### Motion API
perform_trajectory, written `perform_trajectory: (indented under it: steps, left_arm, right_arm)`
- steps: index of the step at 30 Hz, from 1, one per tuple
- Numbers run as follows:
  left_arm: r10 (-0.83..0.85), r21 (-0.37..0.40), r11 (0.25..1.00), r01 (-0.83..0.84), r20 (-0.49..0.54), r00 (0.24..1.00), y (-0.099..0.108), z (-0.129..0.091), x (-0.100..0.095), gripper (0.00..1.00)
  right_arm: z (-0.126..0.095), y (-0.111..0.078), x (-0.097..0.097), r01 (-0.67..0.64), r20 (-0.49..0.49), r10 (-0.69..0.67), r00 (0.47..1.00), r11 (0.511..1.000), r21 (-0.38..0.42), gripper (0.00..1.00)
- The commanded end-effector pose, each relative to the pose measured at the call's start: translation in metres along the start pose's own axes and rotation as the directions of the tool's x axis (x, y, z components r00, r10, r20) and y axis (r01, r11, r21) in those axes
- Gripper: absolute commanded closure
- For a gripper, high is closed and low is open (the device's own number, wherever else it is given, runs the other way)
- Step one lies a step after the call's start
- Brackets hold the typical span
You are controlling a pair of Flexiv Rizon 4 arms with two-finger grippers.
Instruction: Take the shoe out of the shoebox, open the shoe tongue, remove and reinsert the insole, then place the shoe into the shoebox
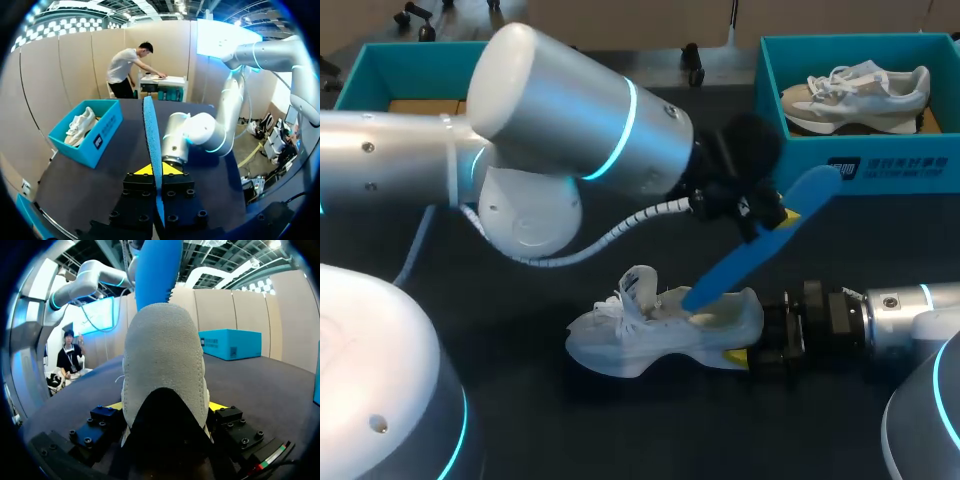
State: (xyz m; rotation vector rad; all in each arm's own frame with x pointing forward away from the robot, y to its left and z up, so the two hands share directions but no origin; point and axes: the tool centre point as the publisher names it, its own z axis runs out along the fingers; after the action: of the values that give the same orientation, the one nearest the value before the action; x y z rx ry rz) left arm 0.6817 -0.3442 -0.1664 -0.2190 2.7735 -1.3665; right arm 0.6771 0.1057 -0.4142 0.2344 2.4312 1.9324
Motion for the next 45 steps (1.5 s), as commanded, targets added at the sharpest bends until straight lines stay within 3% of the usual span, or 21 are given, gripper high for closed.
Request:
perform_trajectory:
  steps: [1,11,15,28,34,45]
  left_arm:
    - [0.002,0.005,1.0,-0.002,-0.055,0.998,0.003,-0.003,-0.002,1.0]
    - [0.002,0.005,1.0,-0.002,-0.055,0.998,0.003,-0.003,-0.002,1.0]
    - [-0.032,0.039,0.999,0.033,-0.042,0.999,-0.012,-0.008,0.008,1.0]
    - [-0.085,0.273,0.956,0.109,-0.097,0.992,-0.069,-0.07,0.031,1.0]
    - [-0.077,0.364,0.92,0.147,-0.2,0.977,-0.092,-0.105,0.035,1.0]
    - [-0.077,0.364,0.92,0.147,-0.2,0.977,-0.092,-0.105,0.035,1.0]
  right_arm:
    - [0.001,0.001,0.001,-0.001,0.002,0.001,1.0,1.0,0.003,1.0]
    - [0.001,0.001,0.001,-0.001,0.002,0.001,1.0,1.0,0.003,1.0]
    - [0.001,0.001,0.001,-0.001,0.002,0.001,1.0,1.0,0.003,1.0]
    - [0.001,0.001,0.001,-0.001,0.002,0.001,1.0,1.0,0.003,1.0]
    - [0.001,0.001,0.001,-0.001,0.002,0.001,1.0,1.0,0.003,1.0]
    - [0.001,0.001,0.001,-0.001,0.002,0.001,1.0,1.0,0.003,1.0]
